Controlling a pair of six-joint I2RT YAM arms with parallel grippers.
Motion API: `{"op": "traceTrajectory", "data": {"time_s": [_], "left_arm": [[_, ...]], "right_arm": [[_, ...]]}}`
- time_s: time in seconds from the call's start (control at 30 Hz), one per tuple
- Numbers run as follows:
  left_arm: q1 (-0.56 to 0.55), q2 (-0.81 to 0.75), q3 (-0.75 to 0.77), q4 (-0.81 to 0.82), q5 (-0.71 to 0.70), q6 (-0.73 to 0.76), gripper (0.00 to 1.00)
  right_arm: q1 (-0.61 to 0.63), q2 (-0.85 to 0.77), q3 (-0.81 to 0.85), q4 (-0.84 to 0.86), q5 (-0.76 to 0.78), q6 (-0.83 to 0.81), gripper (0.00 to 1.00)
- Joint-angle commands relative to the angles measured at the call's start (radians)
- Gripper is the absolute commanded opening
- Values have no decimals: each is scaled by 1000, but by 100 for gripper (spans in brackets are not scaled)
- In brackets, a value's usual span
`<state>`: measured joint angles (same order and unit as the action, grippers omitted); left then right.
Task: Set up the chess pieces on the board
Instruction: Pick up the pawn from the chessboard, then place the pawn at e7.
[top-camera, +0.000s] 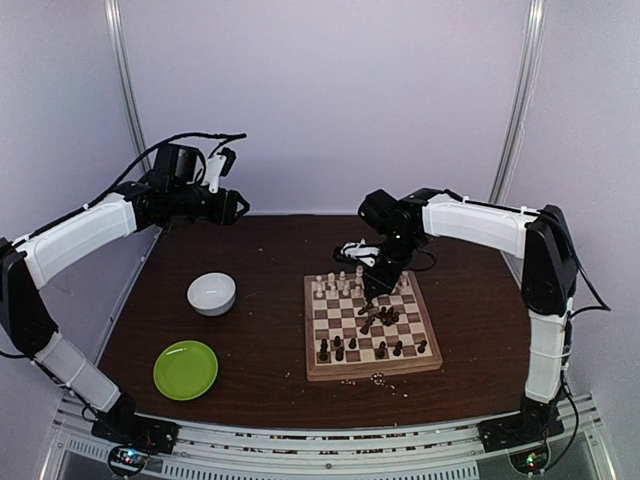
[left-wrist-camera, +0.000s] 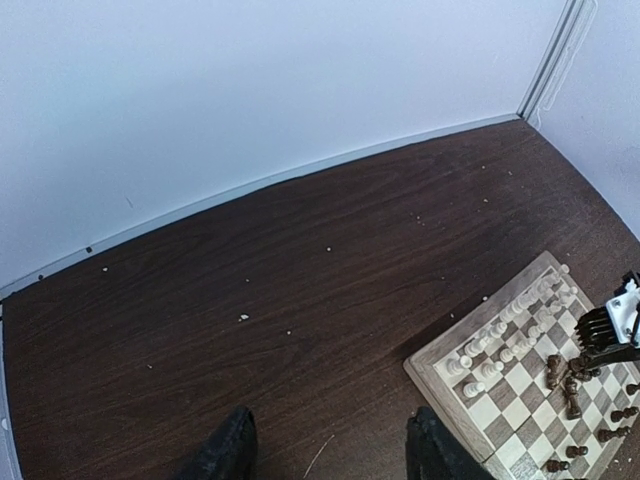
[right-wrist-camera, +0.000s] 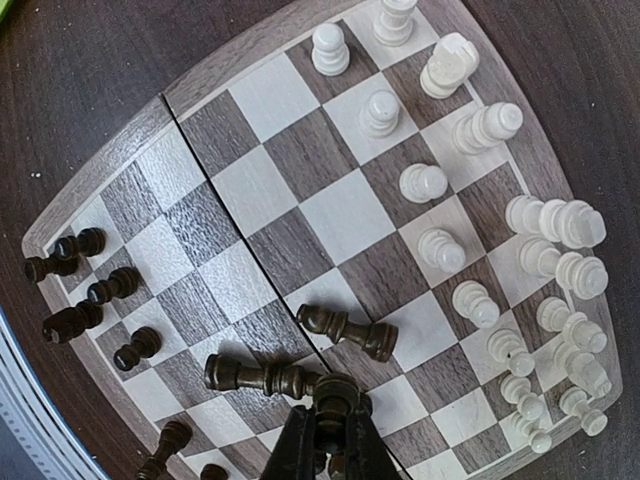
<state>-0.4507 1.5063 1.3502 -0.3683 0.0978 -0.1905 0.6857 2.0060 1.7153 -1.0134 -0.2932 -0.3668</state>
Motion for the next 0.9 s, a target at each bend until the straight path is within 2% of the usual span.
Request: {"op": "traceTrajectory", "data": {"time_s": [0.0, 0.2, 0.53, 0.87], "left_arm": [[-2, 13, 27, 31, 17, -1, 51], [-1, 20, 29, 31, 26, -3, 51], [-1, 30, 32, 29, 39, -8, 51], [-1, 28, 32, 29, 42, -8, 51]], "right_arm": [[13, -34, -29, 0, -20, -12, 0], [25, -101, -114, 19, -21, -55, 0], [33, -116, -122, 20, -34, -62, 0], [134, -123, -183, 3, -3, -132, 0]]}}
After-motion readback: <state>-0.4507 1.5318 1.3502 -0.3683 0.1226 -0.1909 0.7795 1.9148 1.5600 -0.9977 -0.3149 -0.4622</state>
